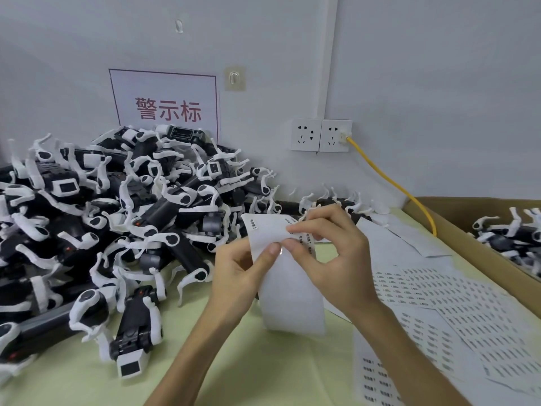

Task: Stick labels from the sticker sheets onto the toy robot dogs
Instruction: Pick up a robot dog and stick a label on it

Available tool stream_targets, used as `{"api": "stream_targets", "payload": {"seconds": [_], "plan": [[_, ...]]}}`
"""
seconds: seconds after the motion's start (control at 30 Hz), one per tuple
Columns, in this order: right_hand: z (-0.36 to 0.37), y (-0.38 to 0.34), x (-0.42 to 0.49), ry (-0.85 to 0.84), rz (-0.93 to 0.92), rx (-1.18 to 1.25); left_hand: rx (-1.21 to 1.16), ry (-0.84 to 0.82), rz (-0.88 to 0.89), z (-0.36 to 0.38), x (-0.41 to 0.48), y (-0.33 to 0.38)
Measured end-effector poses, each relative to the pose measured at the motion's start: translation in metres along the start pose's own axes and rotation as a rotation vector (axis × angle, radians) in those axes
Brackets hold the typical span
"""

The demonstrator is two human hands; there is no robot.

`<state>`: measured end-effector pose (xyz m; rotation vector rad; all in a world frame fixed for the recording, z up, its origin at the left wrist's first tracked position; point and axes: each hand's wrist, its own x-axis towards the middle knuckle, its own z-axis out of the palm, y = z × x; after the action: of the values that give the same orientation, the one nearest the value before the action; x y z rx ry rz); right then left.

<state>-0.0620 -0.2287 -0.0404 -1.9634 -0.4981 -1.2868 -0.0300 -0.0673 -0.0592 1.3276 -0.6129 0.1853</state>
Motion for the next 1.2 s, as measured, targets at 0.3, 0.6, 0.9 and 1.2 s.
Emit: {"api": "stream_targets", "payload": {"seconds": [0.3, 0.6, 0.9, 1.2], "plan": [[0.000, 0.004, -0.001, 0.007, 0.003, 0.065, 0.062, -0.041, 0.030, 0.001, 0.000, -0.002], [-0.003, 0.004, 0.002, 0.001, 0.132, 0.119, 0.036, -0.092, -0.011, 0.002, 0.001, -0.005], [-0.010, 0.011, 0.008, 0.150, 0.388, 0.280, 0.606, 0.129, 0.060, 0.002, 0.005, -0.022], [-0.002, 0.004, 0.005, -0.130, 0.405, 0.411, 0.338, 0.044, 0.139, -0.001, 0.006, -0.012]]}}
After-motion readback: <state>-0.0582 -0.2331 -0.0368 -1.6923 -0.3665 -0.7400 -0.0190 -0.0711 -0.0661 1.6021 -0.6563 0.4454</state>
